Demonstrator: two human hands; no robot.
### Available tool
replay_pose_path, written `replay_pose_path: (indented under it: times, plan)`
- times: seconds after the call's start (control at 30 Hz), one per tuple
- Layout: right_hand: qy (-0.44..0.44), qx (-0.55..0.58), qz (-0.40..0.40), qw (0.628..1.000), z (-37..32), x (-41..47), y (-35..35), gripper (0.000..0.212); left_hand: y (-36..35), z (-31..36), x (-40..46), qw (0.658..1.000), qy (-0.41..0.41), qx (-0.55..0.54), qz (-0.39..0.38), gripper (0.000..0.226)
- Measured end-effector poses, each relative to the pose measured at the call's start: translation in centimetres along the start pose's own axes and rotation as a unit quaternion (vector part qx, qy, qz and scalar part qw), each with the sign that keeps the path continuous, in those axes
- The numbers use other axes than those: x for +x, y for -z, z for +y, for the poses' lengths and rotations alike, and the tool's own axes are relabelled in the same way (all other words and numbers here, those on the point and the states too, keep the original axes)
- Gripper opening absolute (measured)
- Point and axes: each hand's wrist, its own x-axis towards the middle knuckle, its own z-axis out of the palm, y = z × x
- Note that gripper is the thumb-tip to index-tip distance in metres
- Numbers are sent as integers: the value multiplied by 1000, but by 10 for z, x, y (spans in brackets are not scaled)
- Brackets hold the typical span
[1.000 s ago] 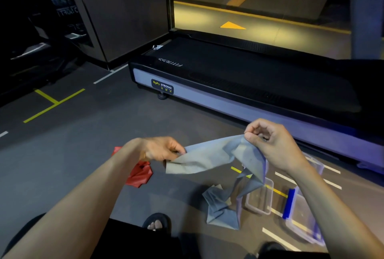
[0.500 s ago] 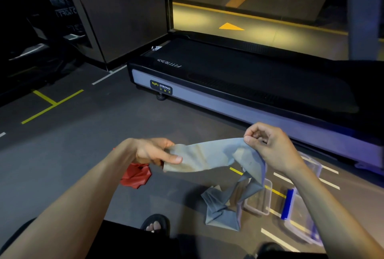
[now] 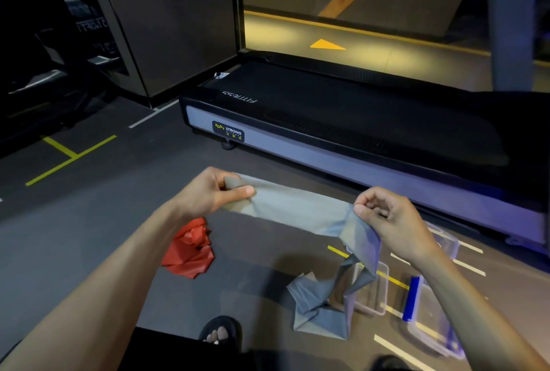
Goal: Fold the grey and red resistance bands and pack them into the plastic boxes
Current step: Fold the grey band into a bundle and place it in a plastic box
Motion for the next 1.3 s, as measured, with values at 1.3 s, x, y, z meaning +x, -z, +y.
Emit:
replay_pose_path:
  times: [1.3]
  plan:
    - [64, 145, -119, 980, -19, -11, -61, 5, 2, 131, -5, 922, -185, 338, -34, 17]
